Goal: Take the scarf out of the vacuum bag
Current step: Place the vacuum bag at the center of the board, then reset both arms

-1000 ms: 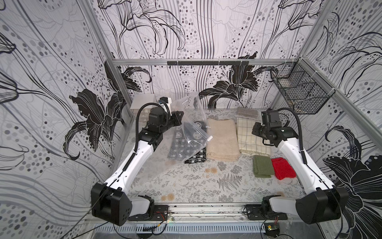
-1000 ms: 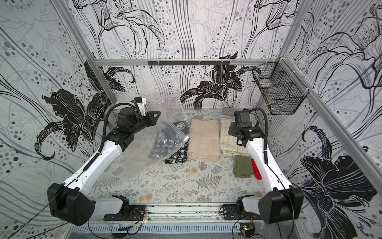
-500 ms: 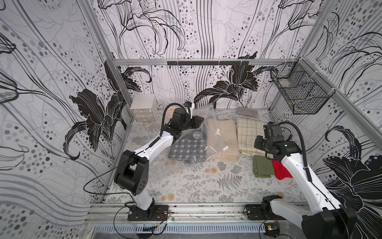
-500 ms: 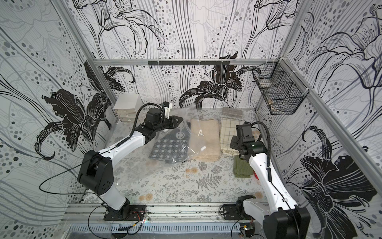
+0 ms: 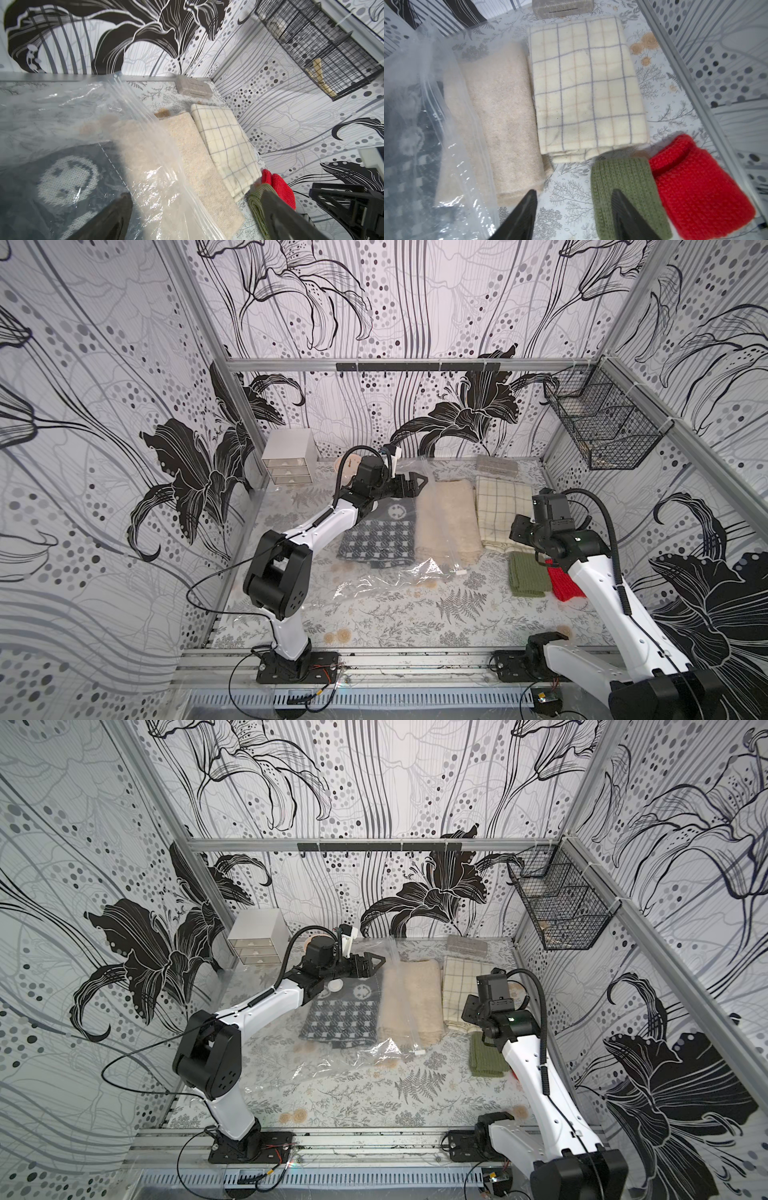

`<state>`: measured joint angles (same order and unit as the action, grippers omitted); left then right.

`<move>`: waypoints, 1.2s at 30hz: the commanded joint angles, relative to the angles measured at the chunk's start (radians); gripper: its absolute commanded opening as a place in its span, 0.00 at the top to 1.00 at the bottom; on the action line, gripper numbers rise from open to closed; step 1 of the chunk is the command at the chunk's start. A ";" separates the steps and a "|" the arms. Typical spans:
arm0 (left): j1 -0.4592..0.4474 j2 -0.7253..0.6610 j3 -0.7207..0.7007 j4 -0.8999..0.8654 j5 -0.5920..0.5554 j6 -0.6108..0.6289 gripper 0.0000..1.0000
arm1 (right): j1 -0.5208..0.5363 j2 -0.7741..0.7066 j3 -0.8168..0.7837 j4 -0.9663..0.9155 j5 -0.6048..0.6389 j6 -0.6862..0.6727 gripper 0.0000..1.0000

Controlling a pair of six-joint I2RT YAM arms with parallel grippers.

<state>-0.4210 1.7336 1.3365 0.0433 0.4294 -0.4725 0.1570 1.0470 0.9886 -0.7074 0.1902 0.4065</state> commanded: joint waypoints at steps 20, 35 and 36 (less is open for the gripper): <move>0.140 -0.470 -0.234 -0.259 -0.496 0.085 0.01 | 0.108 0.121 0.120 0.097 0.151 0.006 0.00; 0.357 -0.226 -0.160 -0.185 0.023 0.025 0.01 | 0.108 0.112 0.017 0.287 0.102 -0.330 0.00; 0.362 -0.241 -0.187 -0.135 0.027 0.026 0.01 | 0.108 0.104 0.006 0.304 0.100 -0.342 0.00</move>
<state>-0.0818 1.5326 1.2060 -0.2466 0.3080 -0.3985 0.2619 1.1580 1.0237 -0.4580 0.3069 0.1703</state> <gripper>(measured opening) 0.992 0.996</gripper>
